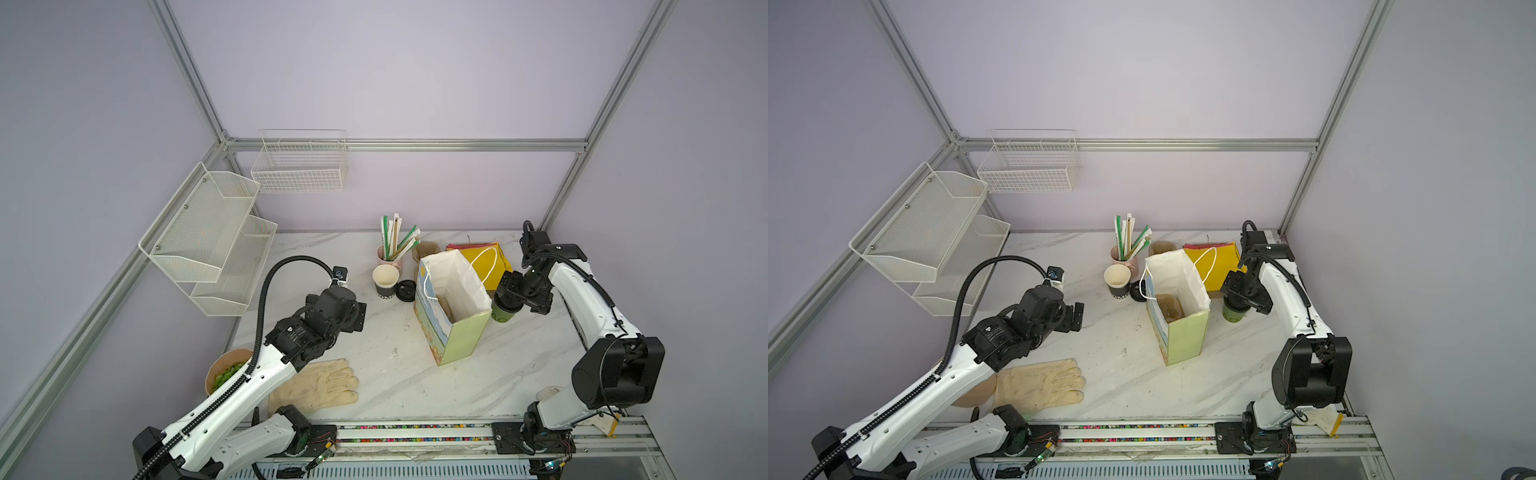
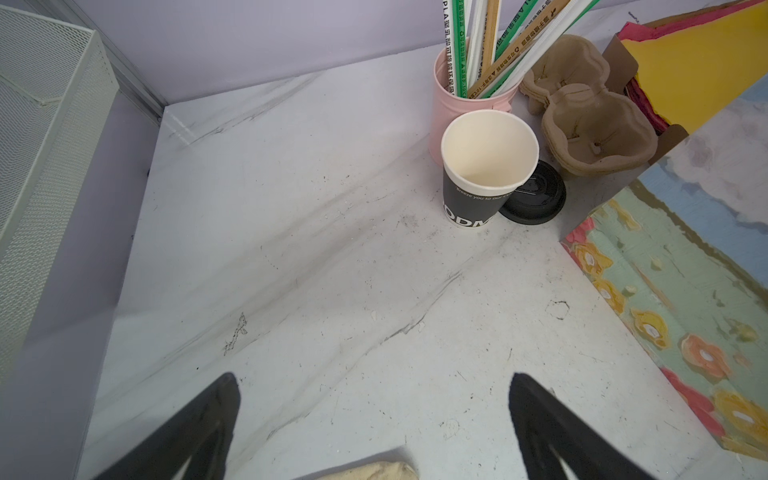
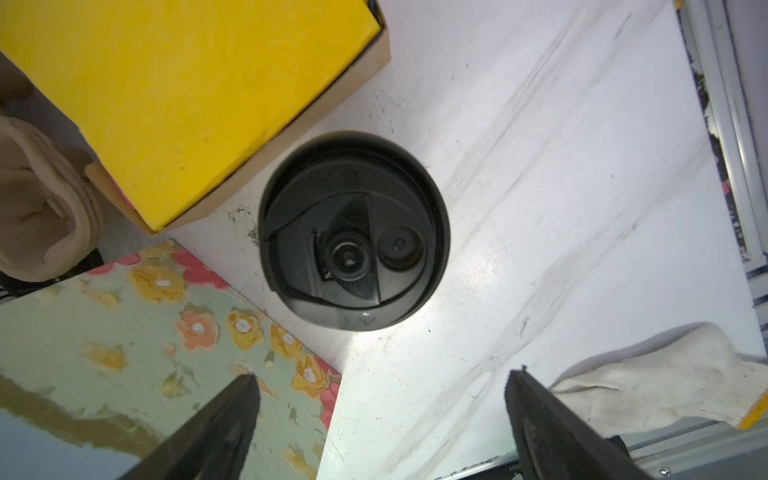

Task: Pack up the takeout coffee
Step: 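Close the right gripper around the green cup below its lid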

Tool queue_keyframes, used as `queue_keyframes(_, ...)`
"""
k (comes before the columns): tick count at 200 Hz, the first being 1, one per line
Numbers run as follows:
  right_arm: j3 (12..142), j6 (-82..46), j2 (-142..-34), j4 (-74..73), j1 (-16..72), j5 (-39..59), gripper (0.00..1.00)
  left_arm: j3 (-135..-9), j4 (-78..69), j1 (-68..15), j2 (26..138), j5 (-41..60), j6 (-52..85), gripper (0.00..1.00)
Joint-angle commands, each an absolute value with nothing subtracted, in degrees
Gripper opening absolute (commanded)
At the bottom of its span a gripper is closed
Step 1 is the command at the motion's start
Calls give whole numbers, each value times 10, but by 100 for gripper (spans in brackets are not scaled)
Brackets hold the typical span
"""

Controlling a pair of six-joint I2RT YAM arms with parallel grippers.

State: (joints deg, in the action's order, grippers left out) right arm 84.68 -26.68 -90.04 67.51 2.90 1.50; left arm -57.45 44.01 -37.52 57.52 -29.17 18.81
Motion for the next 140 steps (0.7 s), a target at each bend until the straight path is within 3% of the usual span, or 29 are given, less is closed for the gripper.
queue_keyframes(1, 871, -261, -927, 687, 32, 19, 97, -577, 436, -372, 577, -293, 182, 100)
queue_keyframes(140, 902, -256, -1006, 662, 32, 5, 88, -577, 440, -372, 585, -293, 181, 100)
